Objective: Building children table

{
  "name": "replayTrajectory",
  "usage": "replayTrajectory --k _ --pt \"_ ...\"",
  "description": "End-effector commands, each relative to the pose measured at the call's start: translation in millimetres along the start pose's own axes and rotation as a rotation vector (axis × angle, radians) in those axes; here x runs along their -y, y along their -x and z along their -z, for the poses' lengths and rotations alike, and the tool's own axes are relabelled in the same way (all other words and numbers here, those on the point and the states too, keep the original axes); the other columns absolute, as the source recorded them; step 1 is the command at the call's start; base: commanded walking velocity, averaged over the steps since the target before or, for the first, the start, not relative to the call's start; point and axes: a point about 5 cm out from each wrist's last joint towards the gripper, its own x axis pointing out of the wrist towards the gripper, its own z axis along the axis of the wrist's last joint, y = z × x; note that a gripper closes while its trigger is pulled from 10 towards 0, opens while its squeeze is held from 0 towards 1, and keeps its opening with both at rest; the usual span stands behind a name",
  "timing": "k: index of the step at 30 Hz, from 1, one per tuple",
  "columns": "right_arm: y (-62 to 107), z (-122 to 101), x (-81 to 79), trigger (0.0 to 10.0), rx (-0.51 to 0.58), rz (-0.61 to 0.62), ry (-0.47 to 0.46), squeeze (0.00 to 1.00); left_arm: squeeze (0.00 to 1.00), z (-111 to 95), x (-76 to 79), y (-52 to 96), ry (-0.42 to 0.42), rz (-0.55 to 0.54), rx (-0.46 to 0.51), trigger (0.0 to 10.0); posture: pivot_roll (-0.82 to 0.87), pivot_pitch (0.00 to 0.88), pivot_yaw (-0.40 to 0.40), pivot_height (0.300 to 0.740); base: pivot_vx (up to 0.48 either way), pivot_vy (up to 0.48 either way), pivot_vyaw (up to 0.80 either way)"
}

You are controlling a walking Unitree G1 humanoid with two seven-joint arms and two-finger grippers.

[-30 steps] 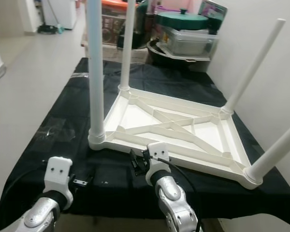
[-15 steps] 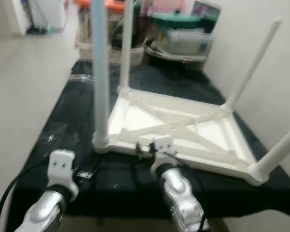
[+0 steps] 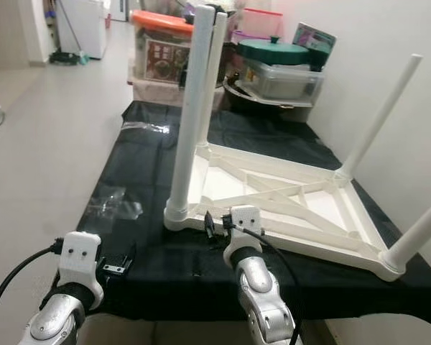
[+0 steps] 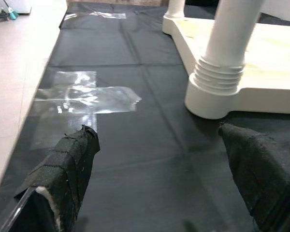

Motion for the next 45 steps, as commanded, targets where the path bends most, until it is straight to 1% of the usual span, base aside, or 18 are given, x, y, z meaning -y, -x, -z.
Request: replayTrajectory --k 1,3,4,5,6,7,8,10,12,15,16,17,18,24,41,45 --pt "-1.5 2 8.9 10.0 -0.006 0.0 -0.031 0.0 0.0 -1 4.8 1.1 0.005 0.014 0.002 10.0 0.21 0.0 -0.109 0.74 0.0 0.0 0.0" --pt "-1.5 2 8.9 10.0 -0.006 0.0 -0.031 0.0 0.0 -1 4.8 1.1 0.005 0.014 0.002 10.0 0.21 0.0 -0.109 0.74 0.0 0.0 0.0" --pt "-3.2 1 13.2 10.0 -0.002 -0.027 -0.047 0.0 0.0 0 5.0 1.3 0.003 0.014 0.002 10.0 0.21 0.0 -0.107 0.74 0.0 0.0 0.0" --pt "-3.2 1 13.2 10.0 -0.002 -0.027 -0.047 0.0 0.0 0 5.0 1.3 0.003 0.014 0.002 10.0 0.21 0.0 -0.107 0.74 0.0 0.0 0.0" --pt "-5.5 -2 22.8 10.0 0.003 -0.02 -0.044 0.0 0.0 0 4.9 1.3 -0.005 0.011 0.001 10.0 0.21 0.0 -0.109 0.74 0.0 0.0 0.0" --pt "-5.5 -2 22.8 10.0 0.003 -0.02 -0.044 0.0 0.0 0 4.9 1.3 -0.005 0.011 0.001 10.0 0.21 0.0 -0.109 0.74 0.0 0.0 0.0" --pt "-6.2 -4 27.6 10.0 0.01 -0.02 -0.039 0.0 0.0 1 5.1 1.5 -0.002 0.01 -0.008 10.0 0.21 0.0 -0.112 0.74 0.0 0.0 0.0" --pt "-4.9 -6 25.4 10.0 0.014 -0.026 -0.05 0.0 0.0 4 5.5 2.1 0.006 0.011 -0.02 10.0 0.2 0.0 -0.11 0.74 0.0 0.0 0.0" --pt "-1.3 -7 12.4 10.0 0.016 -0.053 -0.073 0.0 0.0 8 6.5 2.8 0.011 0.015 -0.047 10.0 0.2 0.0 -0.109 0.74 -0.334 0.0 0.0" --pt "4.3 -1 -7.9 10.0 0.0 -0.089 -0.098 0.0 0.0 10 7.7 1.7 0.009 0.024 -0.049 10.0 0.21 0.0 -0.109 0.74 -0.371 0.0 0.0" --pt "5.8 0 -12.7 10.0 -0.005 -0.1 -0.094 0.0 0.0 10 8.0 1.2 0.007 0.026 -0.048 10.0 0.21 0.0 -0.11 0.74 -0.36 0.0 0.0" --pt "5.8 0 -12.7 10.0 -0.005 -0.1 -0.094 0.0 0.0 10 8.0 1.2 0.007 0.026 -0.048 10.0 0.21 0.0 -0.11 0.74 -0.36 0.0 0.0" --pt "7.0 2 -16.1 10.0 -0.009 -0.11 -0.087 0.0 0.0 9 8.1 0.7 0.005 0.028 -0.047 10.0 0.21 0.0 -0.11 0.74 -0.36 0.0 0.0" --pt "5.0 4 -15.4 10.0 -0.02 -0.122 -0.079 0.0 0.0 8 8.3 -0.9 0.0 0.029 -0.043 10.0 0.21 0.0 -0.109 0.74 -0.357 0.0 0.0" --pt "5.1 5 -13.5 10.0 -0.032 -0.114 -0.072 0.0 0.0 2 6.5 -4.7 -0.03 -0.002 -0.005 10.0 0.2 0.0 -0.108 0.74 0.0 0.0 0.0" --pt "5.3 6 -15.3 10.0 -0.033 -0.135 -0.071 0.0 0.0 -3 6.1 -6.9 -0.048 -0.021 0.027 10.0 0.2 0.0 -0.107 0.74 0.0 0.0 0.0"
